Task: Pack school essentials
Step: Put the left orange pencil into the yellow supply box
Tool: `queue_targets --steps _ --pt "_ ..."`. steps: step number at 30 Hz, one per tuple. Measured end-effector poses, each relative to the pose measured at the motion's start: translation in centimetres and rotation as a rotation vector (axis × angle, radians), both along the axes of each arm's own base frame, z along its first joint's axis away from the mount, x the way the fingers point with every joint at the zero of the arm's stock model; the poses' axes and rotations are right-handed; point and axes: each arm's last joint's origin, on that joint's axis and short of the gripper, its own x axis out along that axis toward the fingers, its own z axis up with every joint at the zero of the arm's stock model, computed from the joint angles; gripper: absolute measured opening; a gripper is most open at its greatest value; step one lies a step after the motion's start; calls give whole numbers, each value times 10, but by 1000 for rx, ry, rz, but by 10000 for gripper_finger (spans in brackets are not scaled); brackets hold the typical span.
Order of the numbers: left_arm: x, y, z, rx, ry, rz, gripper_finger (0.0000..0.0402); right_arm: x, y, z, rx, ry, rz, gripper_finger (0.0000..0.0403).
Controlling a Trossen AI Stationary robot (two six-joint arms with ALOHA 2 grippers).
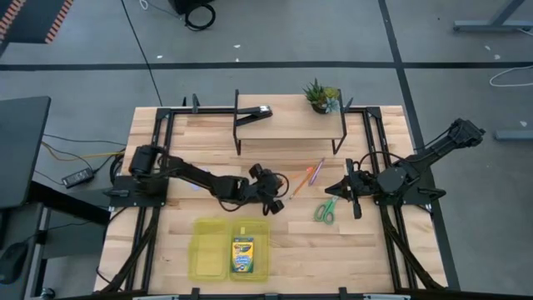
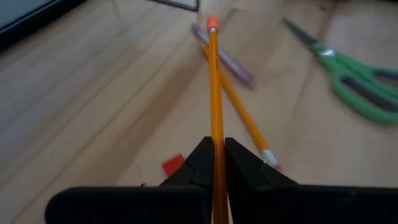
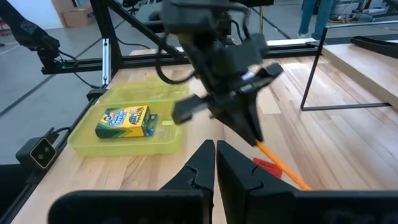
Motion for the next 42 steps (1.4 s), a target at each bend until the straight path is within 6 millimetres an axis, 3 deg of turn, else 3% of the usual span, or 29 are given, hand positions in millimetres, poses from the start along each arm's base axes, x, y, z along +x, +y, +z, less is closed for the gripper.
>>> queue_targets --steps 15,27,35,42 --pt "-41 -45 55 -21 80 -237 32 -2 -1 3 31 -16 3 23" --pt "-77 -70 78 -88 226 -543 35 -2 -2 1 7 -3 -21 23" --pt "-104 -72 93 -112 366 -879 28 -3 -7 0 -15 -23 -187 23" --pt "-121 -66 111 -111 370 -977 35 -2 -9 1 0 -46 -283 23"
